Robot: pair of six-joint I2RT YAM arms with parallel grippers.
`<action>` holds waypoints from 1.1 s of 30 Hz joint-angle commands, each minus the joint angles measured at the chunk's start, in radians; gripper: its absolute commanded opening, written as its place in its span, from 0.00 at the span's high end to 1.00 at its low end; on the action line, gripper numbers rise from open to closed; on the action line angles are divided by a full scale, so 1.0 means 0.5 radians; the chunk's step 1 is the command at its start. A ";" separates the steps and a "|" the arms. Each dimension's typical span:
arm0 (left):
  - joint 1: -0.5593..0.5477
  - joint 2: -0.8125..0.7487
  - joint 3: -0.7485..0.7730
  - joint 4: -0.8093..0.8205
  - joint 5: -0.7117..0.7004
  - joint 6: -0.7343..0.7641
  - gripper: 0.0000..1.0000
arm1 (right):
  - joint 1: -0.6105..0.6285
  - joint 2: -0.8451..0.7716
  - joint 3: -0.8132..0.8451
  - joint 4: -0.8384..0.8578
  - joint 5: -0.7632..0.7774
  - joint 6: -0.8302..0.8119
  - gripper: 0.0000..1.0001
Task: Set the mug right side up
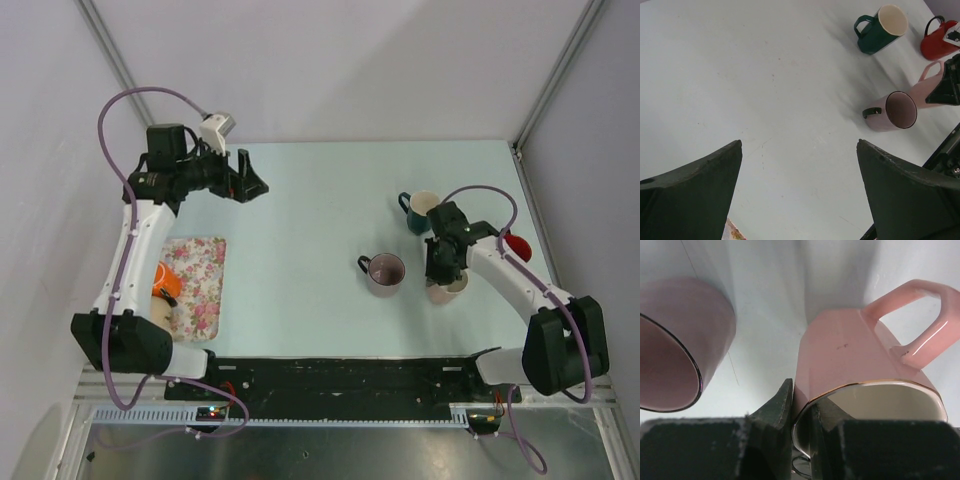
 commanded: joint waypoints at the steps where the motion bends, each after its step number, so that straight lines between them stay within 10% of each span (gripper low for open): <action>1: -0.002 -0.102 -0.045 0.057 0.012 0.097 0.00 | -0.022 0.088 -0.014 0.195 -0.024 0.010 1.00; 5: -0.003 -0.127 -0.092 0.056 -0.004 0.155 0.00 | -0.024 0.135 -0.016 0.198 -0.027 -0.004 0.94; 12: -0.042 -0.179 -0.159 0.055 -0.163 0.389 0.00 | -0.023 -0.015 0.027 0.141 -0.004 -0.012 0.55; 25: -0.215 -0.355 -0.773 0.058 -1.467 1.874 0.00 | 0.041 -0.236 0.378 -0.061 -0.052 -0.142 0.25; 33: -0.171 -0.537 -1.173 -0.107 -1.729 2.664 0.10 | 0.111 -0.235 0.559 -0.125 -0.042 -0.213 0.15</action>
